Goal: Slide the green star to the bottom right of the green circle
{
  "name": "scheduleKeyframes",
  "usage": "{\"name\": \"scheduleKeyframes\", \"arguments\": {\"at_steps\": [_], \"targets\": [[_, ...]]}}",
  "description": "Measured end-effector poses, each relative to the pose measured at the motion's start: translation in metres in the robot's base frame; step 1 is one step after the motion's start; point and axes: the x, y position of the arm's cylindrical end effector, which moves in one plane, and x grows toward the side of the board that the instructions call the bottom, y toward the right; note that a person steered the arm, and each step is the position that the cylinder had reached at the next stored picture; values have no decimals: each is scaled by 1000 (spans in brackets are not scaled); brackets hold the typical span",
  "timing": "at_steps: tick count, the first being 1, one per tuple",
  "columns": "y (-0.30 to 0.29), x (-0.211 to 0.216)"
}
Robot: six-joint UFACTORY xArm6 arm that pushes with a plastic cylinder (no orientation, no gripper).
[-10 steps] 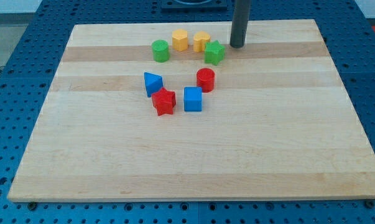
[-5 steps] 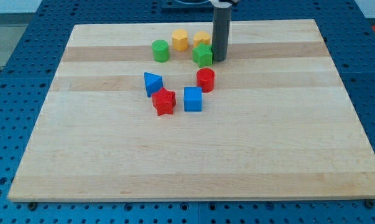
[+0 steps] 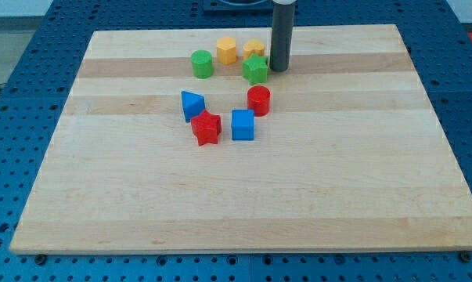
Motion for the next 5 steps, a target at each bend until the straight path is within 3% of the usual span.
{"name": "scheduleKeyframes", "arguments": {"at_steps": [5], "targets": [[-43, 29]]}}
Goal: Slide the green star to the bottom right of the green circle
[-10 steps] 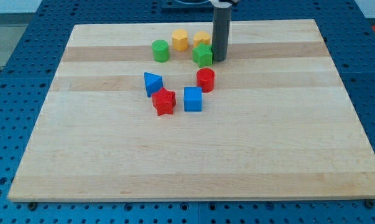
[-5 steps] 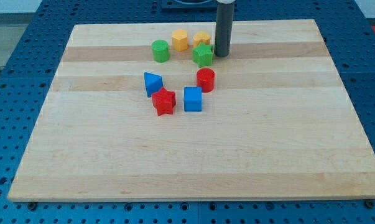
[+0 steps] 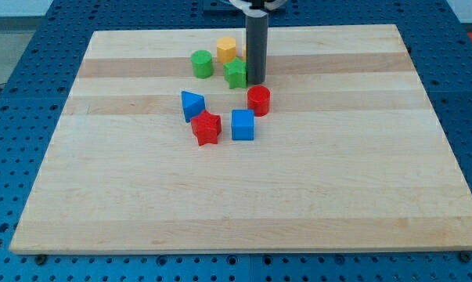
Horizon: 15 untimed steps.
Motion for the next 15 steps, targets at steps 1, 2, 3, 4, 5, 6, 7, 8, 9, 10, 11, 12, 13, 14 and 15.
{"name": "scheduleKeyframes", "arguments": {"at_steps": [1, 2, 3, 4, 5, 6, 7, 8, 9, 10, 11, 12, 13, 14, 15], "targets": [[10, -2], [21, -15], [21, -15], [15, -15], [4, -15], [-5, -15], [-13, -15], [-14, -15], [-14, -15], [-17, 25], [-16, 39], [-12, 8], [-12, -38], [-12, -46], [-12, -46]]}}
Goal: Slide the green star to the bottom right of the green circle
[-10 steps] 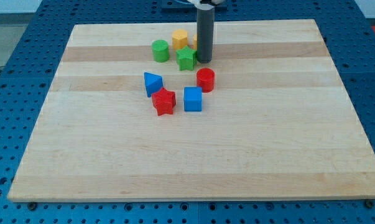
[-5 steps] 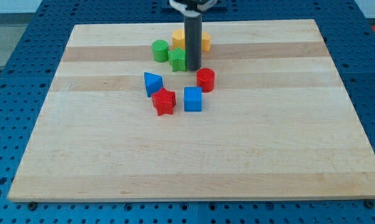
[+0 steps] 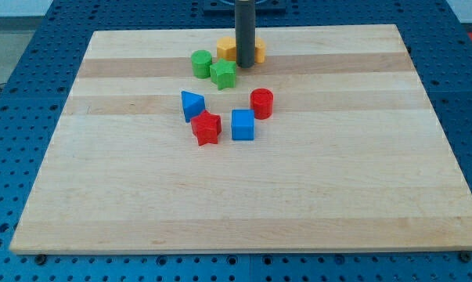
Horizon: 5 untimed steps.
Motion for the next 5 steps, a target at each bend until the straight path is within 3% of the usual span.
{"name": "scheduleKeyframes", "arguments": {"at_steps": [2, 5], "targets": [[-33, 0], [-9, 31]]}}
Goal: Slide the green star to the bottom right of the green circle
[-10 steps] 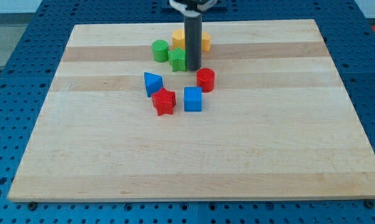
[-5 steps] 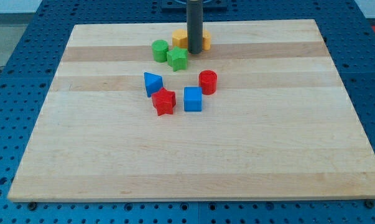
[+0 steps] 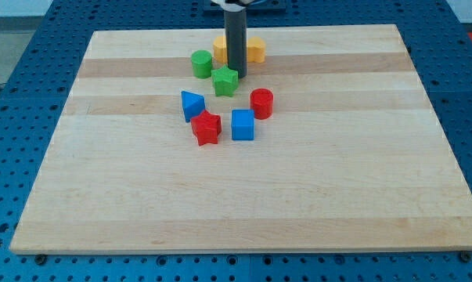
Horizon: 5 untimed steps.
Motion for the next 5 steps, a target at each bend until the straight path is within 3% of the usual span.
{"name": "scheduleKeyframes", "arguments": {"at_steps": [5], "targets": [[-12, -16]]}}
